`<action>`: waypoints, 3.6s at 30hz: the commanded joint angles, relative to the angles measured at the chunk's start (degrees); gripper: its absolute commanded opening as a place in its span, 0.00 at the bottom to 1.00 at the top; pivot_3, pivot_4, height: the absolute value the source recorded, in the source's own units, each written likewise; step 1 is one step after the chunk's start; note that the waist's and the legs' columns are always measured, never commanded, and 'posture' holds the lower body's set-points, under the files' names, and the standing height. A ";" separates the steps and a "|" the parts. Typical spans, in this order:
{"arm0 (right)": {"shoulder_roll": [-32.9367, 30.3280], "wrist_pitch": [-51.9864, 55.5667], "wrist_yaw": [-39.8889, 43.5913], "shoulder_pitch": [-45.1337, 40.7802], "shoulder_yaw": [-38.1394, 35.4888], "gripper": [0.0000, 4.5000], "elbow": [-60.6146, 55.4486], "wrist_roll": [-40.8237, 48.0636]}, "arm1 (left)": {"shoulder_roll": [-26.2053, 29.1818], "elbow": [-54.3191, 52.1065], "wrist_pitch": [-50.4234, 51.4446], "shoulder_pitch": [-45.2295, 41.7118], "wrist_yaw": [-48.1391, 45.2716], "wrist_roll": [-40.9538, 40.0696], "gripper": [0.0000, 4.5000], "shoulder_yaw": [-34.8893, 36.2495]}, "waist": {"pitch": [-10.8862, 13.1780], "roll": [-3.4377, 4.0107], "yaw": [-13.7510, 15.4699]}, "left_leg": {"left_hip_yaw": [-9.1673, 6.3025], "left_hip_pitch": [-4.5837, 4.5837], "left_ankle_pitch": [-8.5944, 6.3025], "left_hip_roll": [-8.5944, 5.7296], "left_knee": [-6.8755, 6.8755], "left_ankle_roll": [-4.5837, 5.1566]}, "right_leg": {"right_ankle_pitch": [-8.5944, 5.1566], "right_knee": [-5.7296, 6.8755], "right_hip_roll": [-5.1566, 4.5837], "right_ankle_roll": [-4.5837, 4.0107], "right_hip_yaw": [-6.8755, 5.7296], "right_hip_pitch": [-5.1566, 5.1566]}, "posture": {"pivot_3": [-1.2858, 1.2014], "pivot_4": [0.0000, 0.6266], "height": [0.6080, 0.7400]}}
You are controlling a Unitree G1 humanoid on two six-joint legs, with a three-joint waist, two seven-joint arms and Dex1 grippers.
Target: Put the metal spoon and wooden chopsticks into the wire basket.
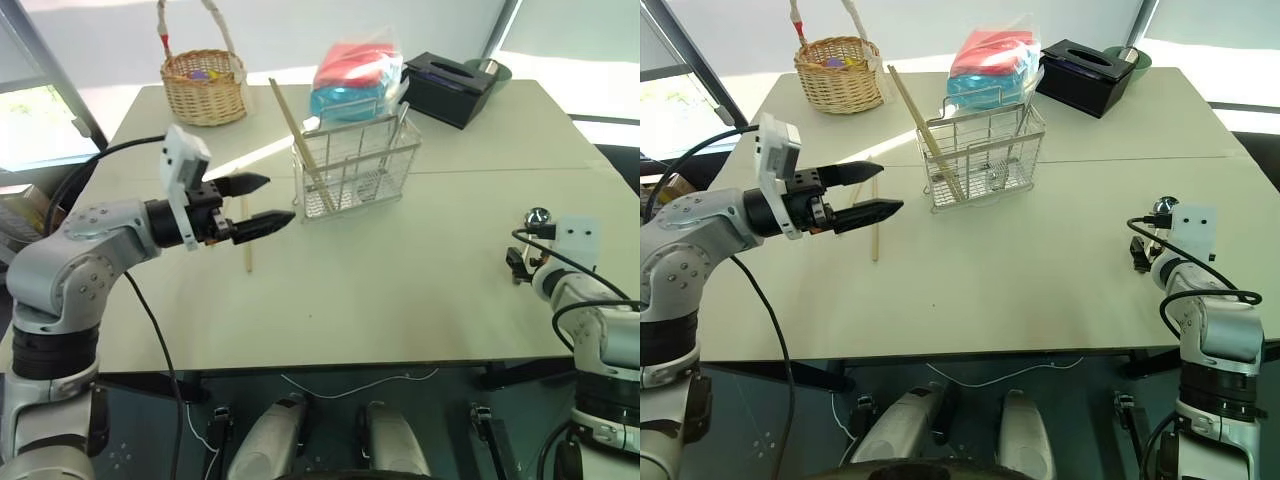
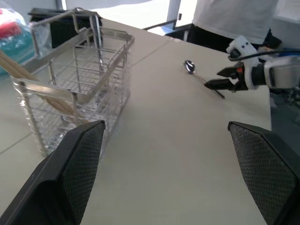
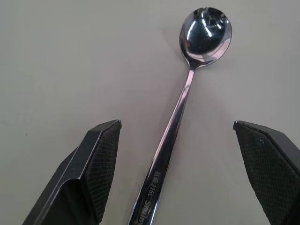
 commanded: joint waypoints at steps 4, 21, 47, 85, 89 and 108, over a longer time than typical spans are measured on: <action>1.59 -1.39 -0.86 -1.48 -1.82 0.89 1.44 -1.47 | 3.52 -1.69 -1.71 -2.65 -8.91 -0.03 0.98 -4.06 | 0.01 0.06 0.05 | 0.01 0.01 0.00 0.00 -0.01 0.00 | -0.01 0.00 0.00 -0.01 0.01 -0.03 | 0.52 0.24 0.89; 4.92 -1.74 -1.03 -1.46 -3.46 0.01 4.02 -1.93 | 2.78 0.58 -2.53 -7.64 -12.81 1.23 1.00 -6.56 | 0.02 0.08 0.19 | 0.01 0.03 0.00 0.00 0.00 0.00 | -0.02 -0.04 0.00 -0.03 0.02 0.00 | 0.52 0.24 0.89; -14.61 -18.95 21.12 -11.84 13.22 0.01 -8.09 -9.88 | -0.62 8.37 -7.79 -12.79 -14.87 7.00 1.00 -8.17 | 0.23 0.35 -1.85 | 0.06 -0.03 0.01 0.00 -0.11 -0.01 | -0.01 -0.03 0.02 0.00 0.15 0.02 | 0.52 0.24 0.89; -15.18 -50.49 56.10 -53.25 35.83 0.01 38.52 -28.69 | -3.11 7.78 -9.70 -12.65 -10.77 8.13 1.00 -5.79 | 0.38 0.29 -2.84 | 0.07 -0.10 0.17 -0.01 -0.10 -0.28 | 0.11 0.02 0.04 0.19 0.16 -0.09 | 0.52 0.24 0.89; -14.03 -51.40 55.02 -54.61 34.99 0.01 40.63 -29.07 | -3.21 7.82 -9.76 -12.72 -10.59 8.11 1.00 -5.67 | 0.38 0.29 -2.80 | 0.07 -0.11 0.18 -0.01 -0.10 -0.30 | 0.11 0.02 0.04 0.19 0.16 -0.10 | 0.52 0.24 0.89; -13.61 -51.37 54.62 -53.65 34.29 0.01 40.16 -29.04 | -2.97 8.73 -10.31 -13.36 -10.66 8.27 1.00 -5.61 | 0.38 0.29 -2.83 | 0.07 -0.10 0.21 -0.02 -0.09 -0.35 | 0.11 0.07 0.05 0.19 0.17 -0.11 | 0.52 0.24 0.89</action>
